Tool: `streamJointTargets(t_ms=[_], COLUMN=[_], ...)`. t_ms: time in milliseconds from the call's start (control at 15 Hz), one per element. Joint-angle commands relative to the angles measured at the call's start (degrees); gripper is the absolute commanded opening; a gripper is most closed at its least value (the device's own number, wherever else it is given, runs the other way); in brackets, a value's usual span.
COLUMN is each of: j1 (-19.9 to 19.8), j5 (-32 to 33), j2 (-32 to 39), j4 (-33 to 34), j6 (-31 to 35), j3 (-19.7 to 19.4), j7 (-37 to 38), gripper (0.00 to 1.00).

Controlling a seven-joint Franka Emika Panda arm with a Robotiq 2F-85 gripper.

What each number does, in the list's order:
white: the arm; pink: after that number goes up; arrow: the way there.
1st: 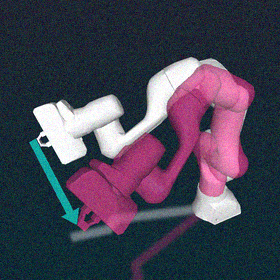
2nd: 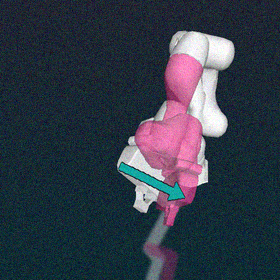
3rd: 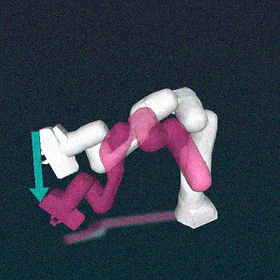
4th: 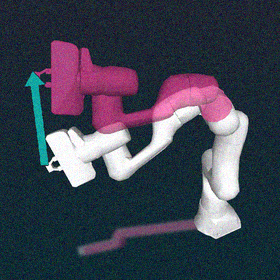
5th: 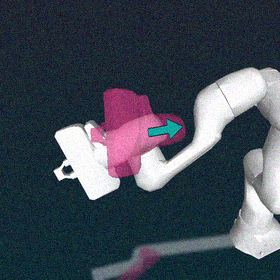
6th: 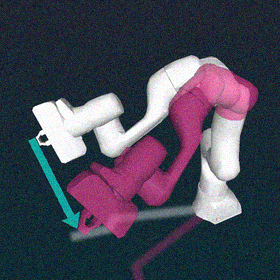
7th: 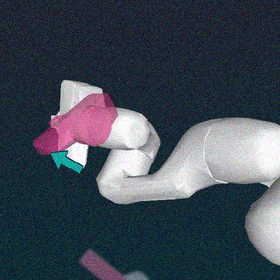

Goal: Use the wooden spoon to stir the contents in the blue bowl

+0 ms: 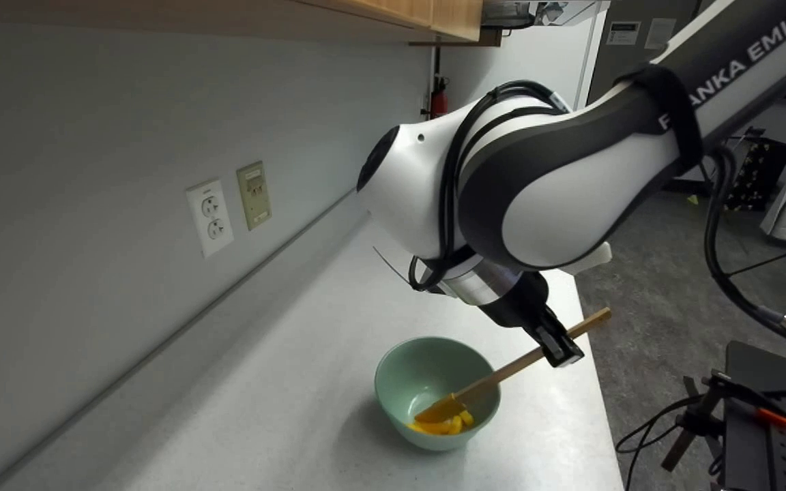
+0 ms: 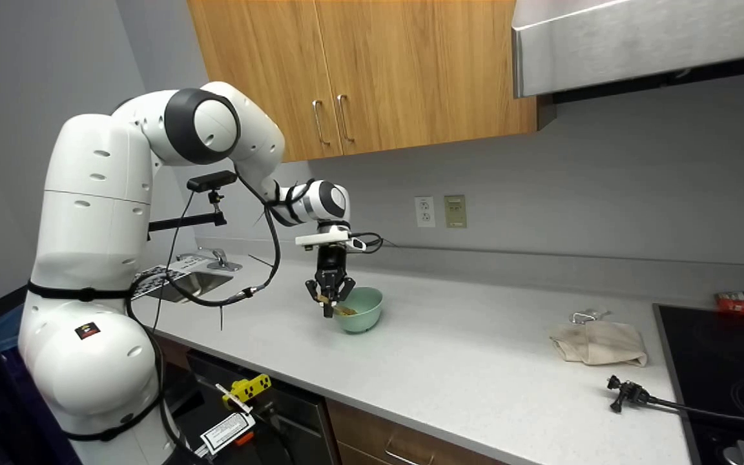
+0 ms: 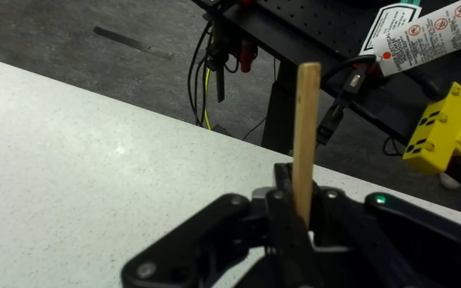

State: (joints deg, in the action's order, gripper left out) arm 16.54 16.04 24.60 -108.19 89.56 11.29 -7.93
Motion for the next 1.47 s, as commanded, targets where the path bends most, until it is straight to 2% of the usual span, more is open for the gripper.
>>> streamJointTargets(t_ms=[0, 800, 1000, 1400], j1=[-1.85, -2.43, -1.78, 0.04], j5=[-3.19, -5.97, -3.53, 7.28], j2=[-1.48, -1.83, -0.8, -0.01], j4=[0.14, -0.31, -0.67, -0.96], j6=[-0.34, 1.01, 0.94, 1.27], j3=[1.12, 1.37, 0.46, -1.19], j7=[-3.36, -7.52, -4.91, 5.13], gripper=[0.02, 0.02, 0.02, 0.02])
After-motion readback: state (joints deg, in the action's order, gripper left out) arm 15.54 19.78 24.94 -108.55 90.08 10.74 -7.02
